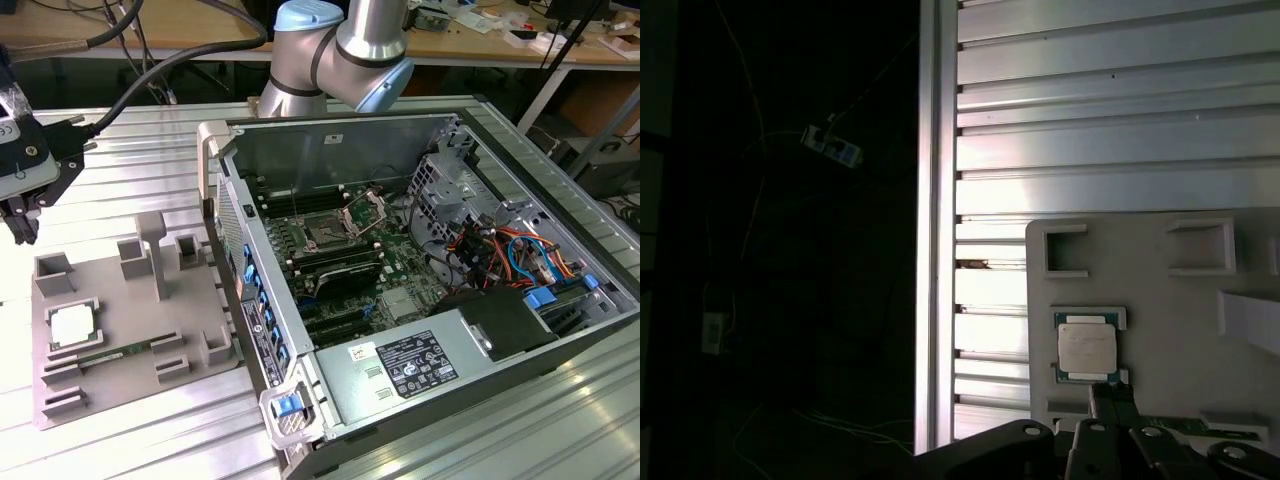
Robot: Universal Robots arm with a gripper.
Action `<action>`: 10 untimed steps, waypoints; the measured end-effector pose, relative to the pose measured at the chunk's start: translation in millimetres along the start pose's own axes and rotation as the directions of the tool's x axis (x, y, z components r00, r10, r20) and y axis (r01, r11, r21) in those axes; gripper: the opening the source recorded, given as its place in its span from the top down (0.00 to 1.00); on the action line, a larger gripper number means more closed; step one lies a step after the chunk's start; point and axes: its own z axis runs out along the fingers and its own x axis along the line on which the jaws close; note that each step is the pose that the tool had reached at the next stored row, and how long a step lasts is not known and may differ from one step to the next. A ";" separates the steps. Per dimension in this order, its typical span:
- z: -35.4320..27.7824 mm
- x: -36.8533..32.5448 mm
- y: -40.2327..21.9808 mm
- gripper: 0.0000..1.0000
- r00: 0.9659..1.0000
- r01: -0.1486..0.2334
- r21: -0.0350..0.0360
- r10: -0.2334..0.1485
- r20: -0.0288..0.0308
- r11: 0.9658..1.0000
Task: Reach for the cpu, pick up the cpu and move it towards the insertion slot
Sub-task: 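Reach for the cpu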
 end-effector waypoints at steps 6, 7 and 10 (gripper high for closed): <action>1.8 1.3 -0.1 0.89 1.000 0.000 0.000 0.000 0.000 1.000; 2.0 1.4 -0.2 0.89 1.000 0.000 0.000 0.000 0.000 1.000; 2.8 1.5 -0.4 0.89 1.000 0.000 0.000 0.000 0.000 1.000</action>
